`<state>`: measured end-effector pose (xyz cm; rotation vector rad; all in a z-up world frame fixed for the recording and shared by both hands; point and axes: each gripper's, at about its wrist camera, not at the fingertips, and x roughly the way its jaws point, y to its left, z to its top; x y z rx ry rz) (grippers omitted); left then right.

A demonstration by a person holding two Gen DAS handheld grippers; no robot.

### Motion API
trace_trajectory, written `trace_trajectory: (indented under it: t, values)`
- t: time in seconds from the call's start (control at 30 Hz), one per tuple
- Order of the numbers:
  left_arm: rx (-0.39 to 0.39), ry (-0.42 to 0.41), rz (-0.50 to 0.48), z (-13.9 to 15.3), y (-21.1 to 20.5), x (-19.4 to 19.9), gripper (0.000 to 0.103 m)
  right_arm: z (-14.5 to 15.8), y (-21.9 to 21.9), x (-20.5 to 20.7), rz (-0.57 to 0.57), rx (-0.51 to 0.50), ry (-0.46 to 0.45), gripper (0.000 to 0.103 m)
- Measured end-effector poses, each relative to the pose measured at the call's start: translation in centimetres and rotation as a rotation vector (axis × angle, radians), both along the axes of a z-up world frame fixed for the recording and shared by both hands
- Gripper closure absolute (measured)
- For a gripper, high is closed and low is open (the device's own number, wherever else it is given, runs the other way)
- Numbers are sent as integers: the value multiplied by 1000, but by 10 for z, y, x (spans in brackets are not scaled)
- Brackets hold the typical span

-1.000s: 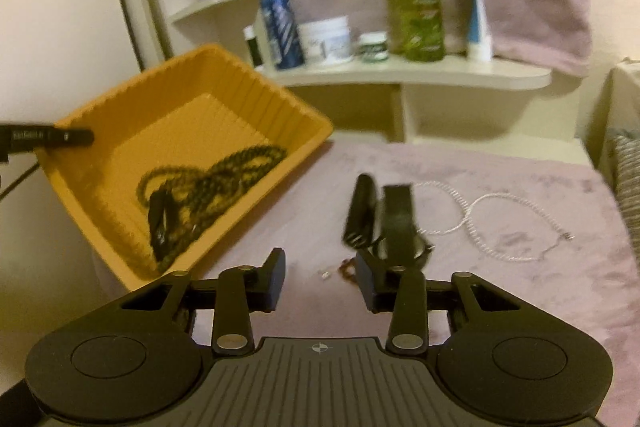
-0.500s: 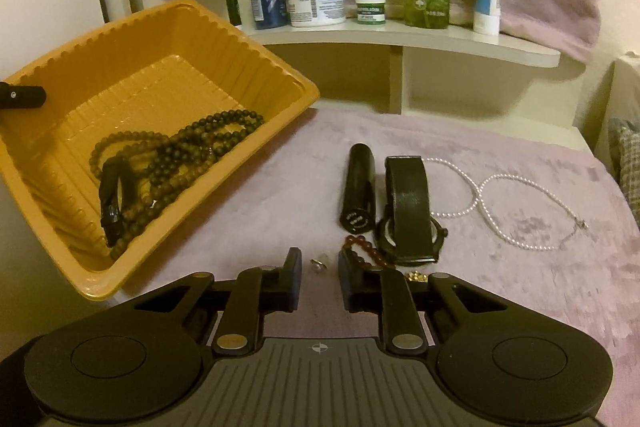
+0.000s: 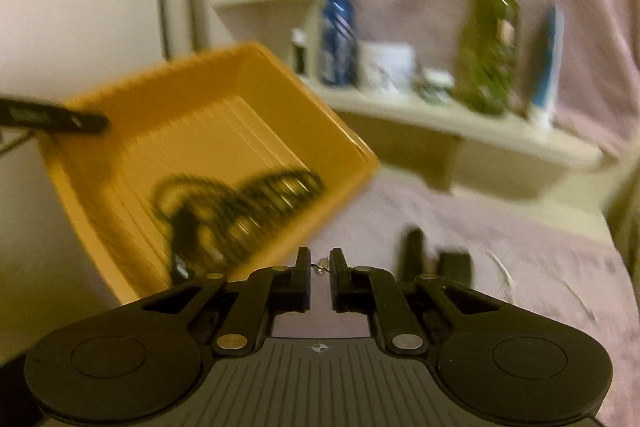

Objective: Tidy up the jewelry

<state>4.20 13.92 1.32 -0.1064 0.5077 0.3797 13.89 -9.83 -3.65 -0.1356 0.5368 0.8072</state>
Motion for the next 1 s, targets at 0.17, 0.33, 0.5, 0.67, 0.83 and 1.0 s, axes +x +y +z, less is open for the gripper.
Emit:
trace_trajectory:
  t: [0.17, 0.33, 0.5, 0.67, 0.83, 1.0]
  values:
    - [0, 0, 0, 0, 0, 0, 96, 16, 28, 0, 83, 25, -12, 94]
    - [-3, 0, 0, 0, 0, 0, 96, 18, 44, 3, 110, 24, -6, 94]
    - [-3, 0, 0, 1, 0, 0, 96, 14, 56, 6, 123, 14, 3, 94]
    - [-3, 0, 0, 1, 0, 0, 96, 12, 60, 5, 134, 11, 10, 94]
    - [-3, 0, 0, 1, 0, 0, 96, 13, 61, 5, 139, 22, 7, 94]
    - [-3, 0, -1, 1, 0, 0, 96, 15, 56, 6, 142, 63, 18, 85]
